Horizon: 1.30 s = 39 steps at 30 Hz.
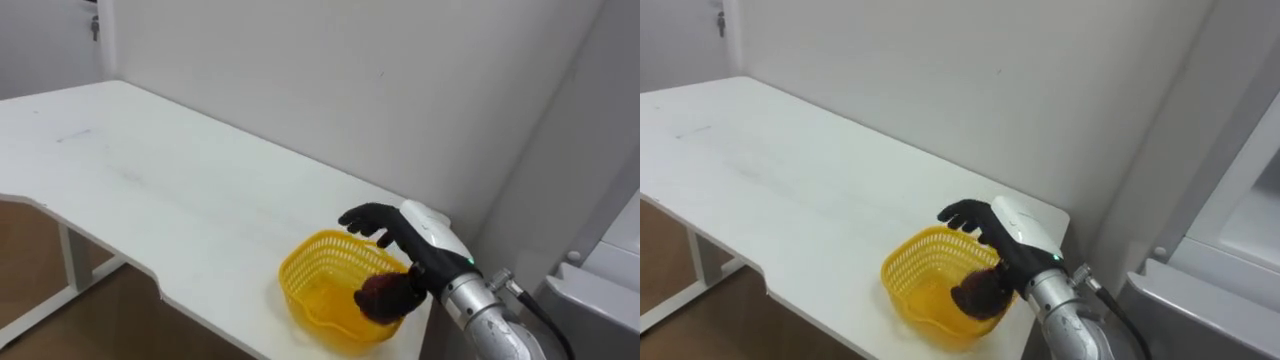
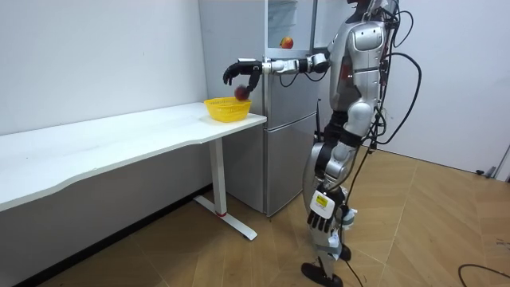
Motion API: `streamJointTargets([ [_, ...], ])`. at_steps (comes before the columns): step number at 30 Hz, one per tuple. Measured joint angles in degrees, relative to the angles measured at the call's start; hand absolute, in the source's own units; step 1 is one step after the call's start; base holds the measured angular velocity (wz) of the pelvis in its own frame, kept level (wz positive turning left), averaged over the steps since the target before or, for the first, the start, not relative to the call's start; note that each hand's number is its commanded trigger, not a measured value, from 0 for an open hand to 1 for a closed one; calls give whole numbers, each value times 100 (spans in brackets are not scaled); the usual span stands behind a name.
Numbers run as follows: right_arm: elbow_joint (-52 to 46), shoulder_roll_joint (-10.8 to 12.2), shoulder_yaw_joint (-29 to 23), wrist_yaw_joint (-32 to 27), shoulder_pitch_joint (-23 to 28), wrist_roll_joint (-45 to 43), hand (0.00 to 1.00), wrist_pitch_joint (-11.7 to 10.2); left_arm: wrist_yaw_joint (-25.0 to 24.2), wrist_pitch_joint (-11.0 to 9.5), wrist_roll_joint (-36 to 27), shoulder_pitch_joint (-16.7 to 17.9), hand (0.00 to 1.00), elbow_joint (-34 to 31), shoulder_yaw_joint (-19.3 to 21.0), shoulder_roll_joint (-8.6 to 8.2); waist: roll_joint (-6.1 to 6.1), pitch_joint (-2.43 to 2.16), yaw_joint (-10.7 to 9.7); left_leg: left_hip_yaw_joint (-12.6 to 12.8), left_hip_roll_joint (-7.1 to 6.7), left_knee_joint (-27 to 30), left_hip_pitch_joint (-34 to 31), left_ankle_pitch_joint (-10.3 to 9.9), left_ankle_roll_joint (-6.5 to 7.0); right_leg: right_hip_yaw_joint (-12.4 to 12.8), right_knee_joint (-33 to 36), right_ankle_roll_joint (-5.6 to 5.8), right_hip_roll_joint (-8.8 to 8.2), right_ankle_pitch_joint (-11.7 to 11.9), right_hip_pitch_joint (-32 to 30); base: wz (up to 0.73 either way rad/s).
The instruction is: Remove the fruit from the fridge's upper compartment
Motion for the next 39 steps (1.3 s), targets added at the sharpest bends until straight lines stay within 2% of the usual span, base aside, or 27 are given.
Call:
streamJointTargets([
  [11,-1,0,2,-5,-1,12,0,3,-118,96,10,1,0,-10,-7,42,-13,-6,27,5,-7,13,-76,-2,-2,-43,7,-1,6,2,-32,1],
  [18,-1,0,2,-5,0,-4,0,11,-161,96,13,-11,0,-44,15,127,-45,-30,109,0,-7,15,-78,-2,-2,-37,6,-1,-2,1,-42,0],
  [34,-49,0,-8,-101,0,277,0,-1,-141,107,112,65,0,-48,-14,94,-3,1,106,20,-9,-8,-52,-5,-2,-36,12,-1,-14,1,-10,0],
  [39,-521,1,-125,-342,41,234,0,-14,-64,107,106,234,0,-163,13,65,50,21,28,46,-9,17,-22,-5,-1,-9,7,0,2,2,8,-2],
])
